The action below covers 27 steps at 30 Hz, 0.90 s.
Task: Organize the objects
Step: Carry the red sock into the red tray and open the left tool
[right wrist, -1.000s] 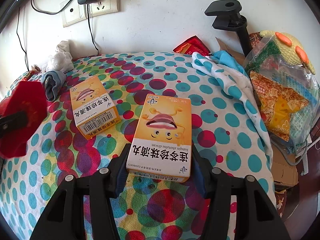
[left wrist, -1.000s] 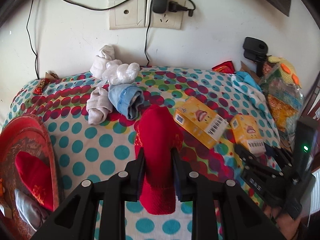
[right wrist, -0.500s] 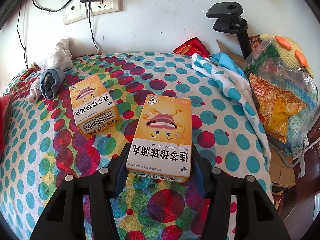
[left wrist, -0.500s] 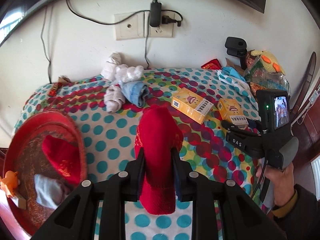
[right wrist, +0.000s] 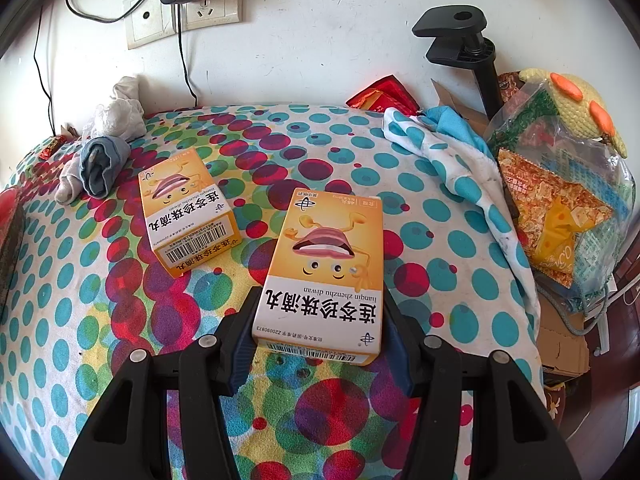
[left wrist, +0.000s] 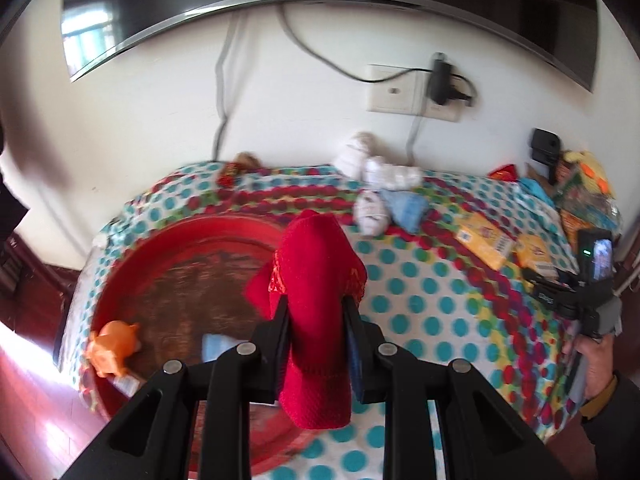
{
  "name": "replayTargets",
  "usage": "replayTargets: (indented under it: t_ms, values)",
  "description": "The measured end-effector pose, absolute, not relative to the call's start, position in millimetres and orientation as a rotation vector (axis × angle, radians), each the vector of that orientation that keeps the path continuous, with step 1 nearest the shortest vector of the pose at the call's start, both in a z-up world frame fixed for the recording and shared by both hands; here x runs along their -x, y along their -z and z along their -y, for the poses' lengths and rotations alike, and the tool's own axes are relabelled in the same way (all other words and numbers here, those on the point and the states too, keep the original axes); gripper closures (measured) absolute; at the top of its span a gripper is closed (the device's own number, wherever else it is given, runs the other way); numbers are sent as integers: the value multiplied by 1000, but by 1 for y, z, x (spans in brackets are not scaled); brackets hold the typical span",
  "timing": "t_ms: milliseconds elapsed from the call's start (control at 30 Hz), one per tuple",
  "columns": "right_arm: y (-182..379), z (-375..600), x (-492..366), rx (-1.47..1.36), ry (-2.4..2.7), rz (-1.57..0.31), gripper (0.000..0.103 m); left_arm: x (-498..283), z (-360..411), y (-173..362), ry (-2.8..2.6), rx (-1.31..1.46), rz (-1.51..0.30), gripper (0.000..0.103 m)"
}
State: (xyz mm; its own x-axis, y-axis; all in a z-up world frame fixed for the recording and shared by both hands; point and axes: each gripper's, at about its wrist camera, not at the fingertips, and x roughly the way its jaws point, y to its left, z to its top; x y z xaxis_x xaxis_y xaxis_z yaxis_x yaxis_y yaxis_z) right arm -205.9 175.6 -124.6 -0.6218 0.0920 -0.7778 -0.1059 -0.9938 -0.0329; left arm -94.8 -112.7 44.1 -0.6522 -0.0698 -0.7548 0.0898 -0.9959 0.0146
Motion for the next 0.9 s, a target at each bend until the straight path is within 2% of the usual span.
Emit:
replayTargets:
  t_ms: [433, 900]
  values:
    - [124, -174, 206, 1308, -2723, -14, 51, 115, 258, -3, 2522, -1274, -265, 79]
    - [124, -174, 207, 1310, -2715, -24, 51, 158, 310, 26, 2390, -1312, -243, 79]
